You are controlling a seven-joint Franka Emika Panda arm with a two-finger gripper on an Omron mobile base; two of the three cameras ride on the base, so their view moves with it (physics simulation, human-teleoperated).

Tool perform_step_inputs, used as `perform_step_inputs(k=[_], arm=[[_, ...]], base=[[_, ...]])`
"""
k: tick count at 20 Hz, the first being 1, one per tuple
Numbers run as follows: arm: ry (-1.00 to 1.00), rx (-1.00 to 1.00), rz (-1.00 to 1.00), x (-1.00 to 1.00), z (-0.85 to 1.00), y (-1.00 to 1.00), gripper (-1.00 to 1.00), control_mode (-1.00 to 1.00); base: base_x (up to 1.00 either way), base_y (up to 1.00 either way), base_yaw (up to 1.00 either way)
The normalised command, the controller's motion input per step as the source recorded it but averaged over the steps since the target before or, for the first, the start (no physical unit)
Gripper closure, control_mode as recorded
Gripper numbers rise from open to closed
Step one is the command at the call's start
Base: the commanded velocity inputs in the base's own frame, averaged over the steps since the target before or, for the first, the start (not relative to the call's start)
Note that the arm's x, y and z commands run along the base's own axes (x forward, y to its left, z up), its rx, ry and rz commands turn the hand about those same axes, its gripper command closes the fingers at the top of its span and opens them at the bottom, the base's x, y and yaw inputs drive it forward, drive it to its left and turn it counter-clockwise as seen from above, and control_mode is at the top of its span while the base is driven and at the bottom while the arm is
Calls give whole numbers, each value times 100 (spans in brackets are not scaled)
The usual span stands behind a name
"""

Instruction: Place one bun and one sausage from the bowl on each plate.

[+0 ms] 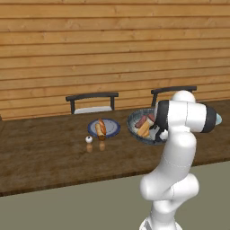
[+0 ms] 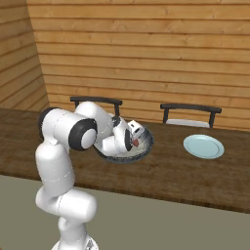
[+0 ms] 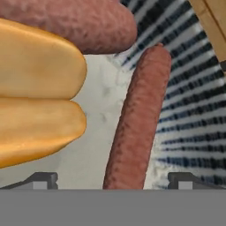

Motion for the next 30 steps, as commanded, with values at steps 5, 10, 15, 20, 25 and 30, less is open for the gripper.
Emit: perform_step_inputs(k=[5, 10, 15, 20, 25, 30], arm=[[0, 0, 0, 5, -13, -6, -100, -100], [0, 0, 0, 1, -17, -10, 100, -100], [0, 0, 0, 0, -24, -22, 100, -100], [0, 1, 0, 0, -27, -11, 100, -100], [-3, 1, -4, -5, 30, 0, 100, -100], [-6, 26, -10, -24, 96, 0, 100, -100]], base=[[0, 0, 0], [0, 0, 0], [0, 0, 0], [0, 0, 0], [0, 0, 0], [0, 0, 0]])
